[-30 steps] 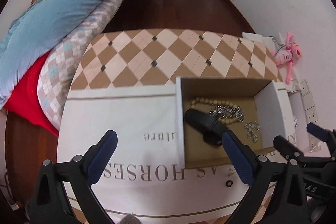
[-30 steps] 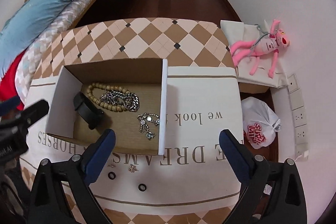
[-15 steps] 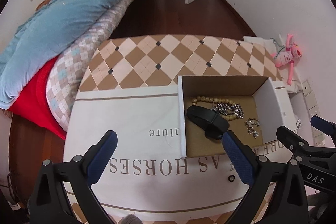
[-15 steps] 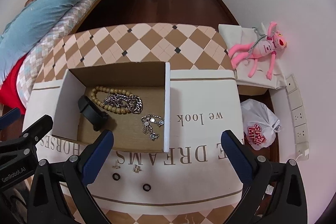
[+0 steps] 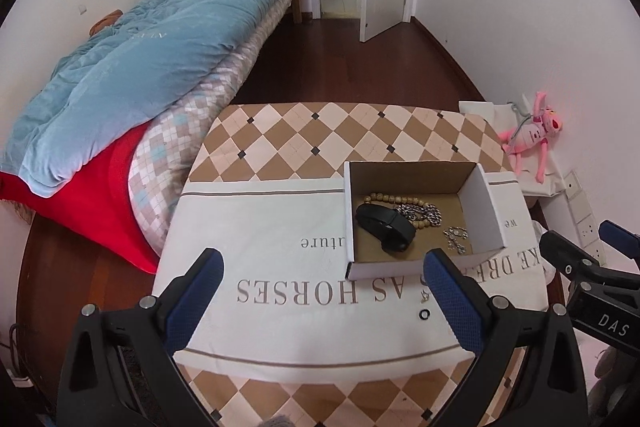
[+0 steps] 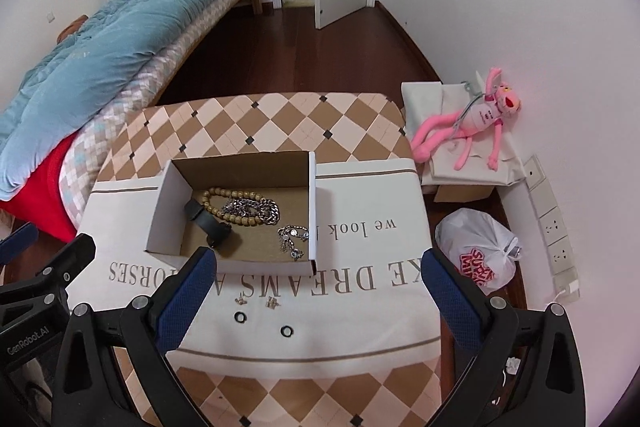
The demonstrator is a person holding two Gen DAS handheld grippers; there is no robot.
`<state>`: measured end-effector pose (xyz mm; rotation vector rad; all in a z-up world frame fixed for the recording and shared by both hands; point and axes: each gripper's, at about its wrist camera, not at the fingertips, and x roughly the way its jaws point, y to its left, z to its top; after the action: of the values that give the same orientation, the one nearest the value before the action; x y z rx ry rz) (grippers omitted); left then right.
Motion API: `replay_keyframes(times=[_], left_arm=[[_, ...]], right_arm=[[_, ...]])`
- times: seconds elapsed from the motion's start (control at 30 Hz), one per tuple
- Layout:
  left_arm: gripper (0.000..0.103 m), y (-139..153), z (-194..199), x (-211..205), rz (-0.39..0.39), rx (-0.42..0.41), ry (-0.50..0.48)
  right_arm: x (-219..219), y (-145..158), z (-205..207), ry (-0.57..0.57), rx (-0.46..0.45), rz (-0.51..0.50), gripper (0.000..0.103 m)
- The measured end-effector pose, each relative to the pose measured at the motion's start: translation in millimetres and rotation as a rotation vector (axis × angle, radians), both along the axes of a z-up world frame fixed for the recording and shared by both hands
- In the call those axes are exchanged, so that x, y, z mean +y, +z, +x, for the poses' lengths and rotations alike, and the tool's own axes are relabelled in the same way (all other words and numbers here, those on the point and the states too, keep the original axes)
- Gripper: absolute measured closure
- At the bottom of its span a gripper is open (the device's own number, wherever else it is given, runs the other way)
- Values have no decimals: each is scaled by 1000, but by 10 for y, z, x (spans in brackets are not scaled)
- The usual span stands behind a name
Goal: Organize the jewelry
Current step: 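Pinch a black ring with the right gripper while the left gripper pinches the other ring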
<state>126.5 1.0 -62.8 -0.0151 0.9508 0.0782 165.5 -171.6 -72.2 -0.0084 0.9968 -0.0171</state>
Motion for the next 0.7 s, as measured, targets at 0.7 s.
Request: replay_keyframes(times=[0.7], left_arm=[[1,-135,-221,23,60,17,60]], right_arm=[[-20,70,-364,14,8,59,0]])
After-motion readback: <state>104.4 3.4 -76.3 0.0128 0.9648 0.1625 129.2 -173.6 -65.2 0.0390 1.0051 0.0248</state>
